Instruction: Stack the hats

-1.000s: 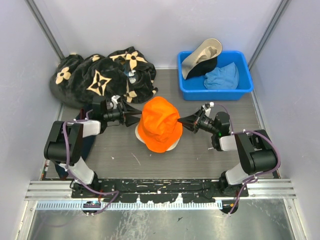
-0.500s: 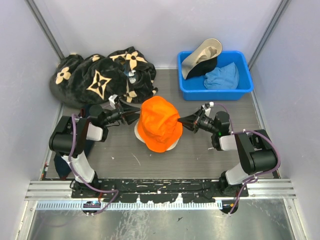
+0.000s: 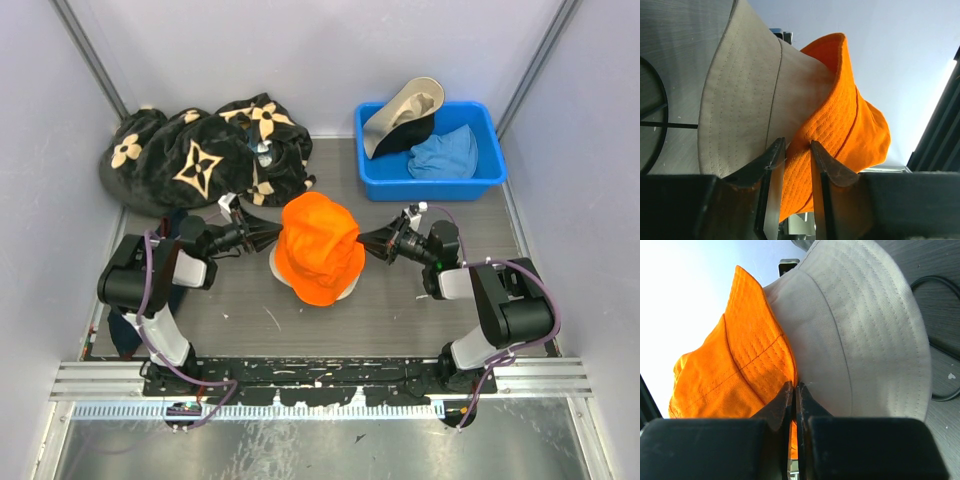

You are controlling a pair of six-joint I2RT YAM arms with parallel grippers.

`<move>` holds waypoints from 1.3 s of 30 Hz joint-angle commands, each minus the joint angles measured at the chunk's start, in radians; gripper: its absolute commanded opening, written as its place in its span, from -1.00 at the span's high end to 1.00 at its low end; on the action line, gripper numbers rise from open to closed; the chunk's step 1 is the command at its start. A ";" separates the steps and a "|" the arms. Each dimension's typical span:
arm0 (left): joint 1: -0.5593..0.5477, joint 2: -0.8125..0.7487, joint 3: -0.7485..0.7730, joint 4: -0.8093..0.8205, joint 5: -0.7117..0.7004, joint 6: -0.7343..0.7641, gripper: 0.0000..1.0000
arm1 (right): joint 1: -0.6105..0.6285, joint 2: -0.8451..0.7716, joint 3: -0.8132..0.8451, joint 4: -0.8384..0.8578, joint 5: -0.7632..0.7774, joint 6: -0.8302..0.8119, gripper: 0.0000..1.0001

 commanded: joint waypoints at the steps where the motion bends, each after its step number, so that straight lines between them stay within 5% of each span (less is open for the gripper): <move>1: -0.017 0.009 0.005 0.059 0.001 0.021 0.38 | 0.001 0.008 0.038 0.033 0.003 -0.010 0.95; 7: -0.024 0.024 0.003 0.058 0.005 0.030 0.99 | 0.001 0.010 0.035 0.022 0.003 -0.014 0.95; 22: 0.088 0.009 -0.163 -0.119 -0.018 0.176 1.00 | 0.000 0.029 0.016 -0.098 0.030 -0.091 0.98; 28: 0.099 -0.006 -0.158 -0.309 -0.001 0.308 1.00 | -0.018 0.050 0.014 -0.122 0.028 -0.125 0.99; 39: 0.099 -0.013 -0.097 -0.368 0.033 0.340 1.00 | -0.045 0.071 0.021 -0.280 0.012 -0.298 0.99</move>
